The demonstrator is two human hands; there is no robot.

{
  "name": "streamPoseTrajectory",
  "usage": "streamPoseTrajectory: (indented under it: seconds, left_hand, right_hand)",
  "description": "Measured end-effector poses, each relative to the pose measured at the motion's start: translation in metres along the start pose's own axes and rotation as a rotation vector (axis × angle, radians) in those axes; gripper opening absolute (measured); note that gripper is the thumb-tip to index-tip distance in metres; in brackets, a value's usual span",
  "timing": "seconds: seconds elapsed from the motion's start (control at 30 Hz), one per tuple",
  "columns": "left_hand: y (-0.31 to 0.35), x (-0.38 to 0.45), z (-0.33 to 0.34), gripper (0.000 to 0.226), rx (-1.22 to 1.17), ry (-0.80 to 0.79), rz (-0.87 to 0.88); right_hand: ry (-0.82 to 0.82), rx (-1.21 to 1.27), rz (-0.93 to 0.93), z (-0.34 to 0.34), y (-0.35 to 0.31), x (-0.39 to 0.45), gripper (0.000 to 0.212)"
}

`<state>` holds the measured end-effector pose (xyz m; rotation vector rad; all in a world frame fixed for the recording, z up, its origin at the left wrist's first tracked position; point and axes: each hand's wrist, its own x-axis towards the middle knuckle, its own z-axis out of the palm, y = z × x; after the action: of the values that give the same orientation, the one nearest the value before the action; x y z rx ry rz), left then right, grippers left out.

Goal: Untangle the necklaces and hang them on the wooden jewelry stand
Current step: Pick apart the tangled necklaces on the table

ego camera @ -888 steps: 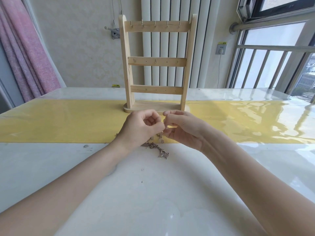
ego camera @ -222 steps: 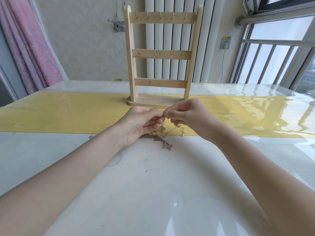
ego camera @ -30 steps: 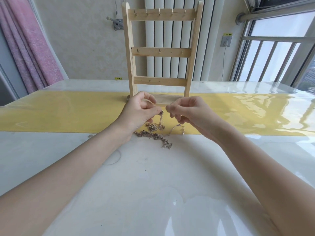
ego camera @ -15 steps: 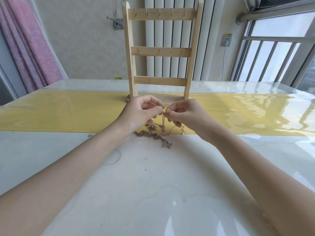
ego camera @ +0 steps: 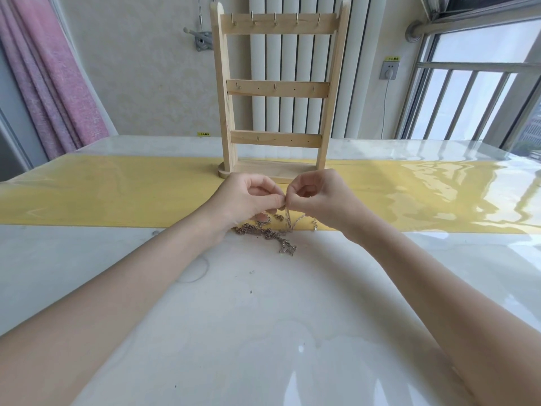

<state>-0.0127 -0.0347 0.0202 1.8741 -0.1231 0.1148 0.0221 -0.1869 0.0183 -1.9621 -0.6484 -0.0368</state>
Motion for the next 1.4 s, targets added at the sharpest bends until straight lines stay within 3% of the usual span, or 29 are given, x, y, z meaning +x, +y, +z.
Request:
streamPoseTrajectory:
  seconds: [0.17, 0.3, 0.37, 0.53, 0.8, 0.9, 1.0, 1.13, 1.4]
  left_hand:
    - [-0.001, 0.0, -0.008, 0.011, -0.116, -0.194, -0.198]
    - [-0.003, 0.0, -0.014, 0.025, -0.151, -0.342, -0.278]
    - [-0.004, 0.0, -0.013, 0.025, -0.222, -0.355, -0.315]
    - [-0.002, 0.001, -0.009, 0.009, -0.435, -0.345, -0.369]
    - [-0.002, -0.001, -0.006, 0.015, -0.311, -0.26, -0.328]
    - [-0.003, 0.001, -0.005, 0.019, -0.355, -0.184, -0.325]
    - [0.003, 0.003, -0.007, 0.016, -0.47, -0.114, -0.255]
    - [0.009, 0.001, -0.006, 0.016, -0.414, -0.111, -0.16]
    - [0.009, 0.0, -0.005, 0.012, -0.486, -0.162, -0.227]
  right_hand:
    - [-0.048, -0.195, -0.126, 0.004, -0.002, 0.001, 0.025]
    - [-0.112, -0.281, -0.167, 0.005, -0.008, -0.001, 0.008]
    - [-0.096, -0.299, -0.198, 0.005, -0.011, -0.002, 0.008]
    - [-0.032, -0.23, -0.267, 0.005, -0.016, -0.002, 0.031]
    - [-0.018, -0.306, -0.304, 0.007, -0.014, -0.002, 0.036]
    - [0.026, -0.214, -0.303, 0.006, -0.016, -0.001, 0.03]
    - [0.0, 0.006, -0.138, 0.001, -0.014, -0.001, 0.023]
    - [-0.065, 0.32, -0.028, -0.003, -0.005, -0.002, 0.017]
    - [-0.088, 0.375, -0.019, -0.001, -0.003, -0.001, 0.011]
